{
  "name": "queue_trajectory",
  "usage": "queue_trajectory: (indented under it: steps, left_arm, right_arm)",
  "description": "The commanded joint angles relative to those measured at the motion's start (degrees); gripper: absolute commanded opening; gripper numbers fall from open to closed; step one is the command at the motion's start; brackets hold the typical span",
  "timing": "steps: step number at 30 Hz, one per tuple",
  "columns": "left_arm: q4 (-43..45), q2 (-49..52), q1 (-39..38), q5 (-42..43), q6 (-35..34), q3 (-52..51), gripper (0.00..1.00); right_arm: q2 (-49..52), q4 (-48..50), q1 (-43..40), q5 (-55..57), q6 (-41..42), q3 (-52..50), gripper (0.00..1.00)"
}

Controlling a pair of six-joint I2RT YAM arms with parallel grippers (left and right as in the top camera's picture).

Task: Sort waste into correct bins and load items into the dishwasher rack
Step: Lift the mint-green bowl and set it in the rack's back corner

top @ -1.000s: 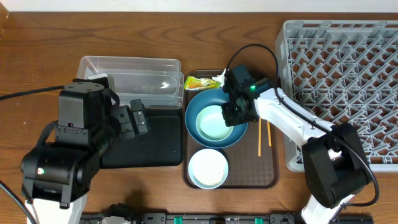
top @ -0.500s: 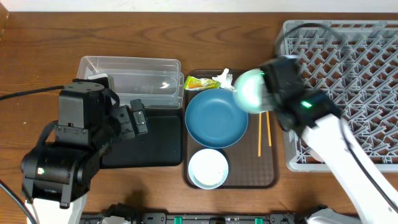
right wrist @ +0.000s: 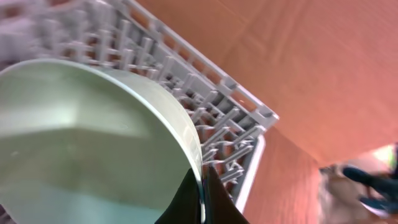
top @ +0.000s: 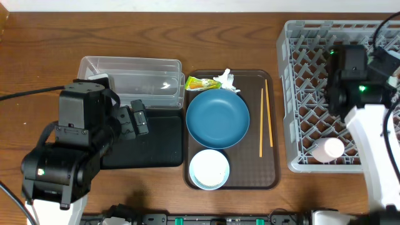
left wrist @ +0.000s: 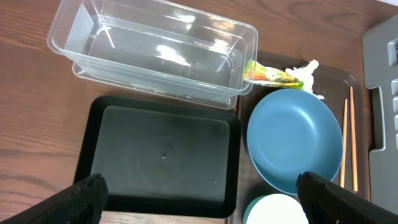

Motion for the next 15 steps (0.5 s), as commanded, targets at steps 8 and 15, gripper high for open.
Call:
queue_trajectory:
  steps: [8, 15]
  left_arm:
    - [-0.17, -0.09, 0.26, -0.70, 0.09, 0.55, 1.00]
    - [-0.17, -0.09, 0.26, -0.70, 0.09, 0.55, 1.00]
  right_arm:
    - [15.08, 11.69, -3.52, 11.74, -10.29, 0.15, 0.01]
    - [20.46, 21.46, -0.66, 12.20, -21.00, 0.15, 0.01]
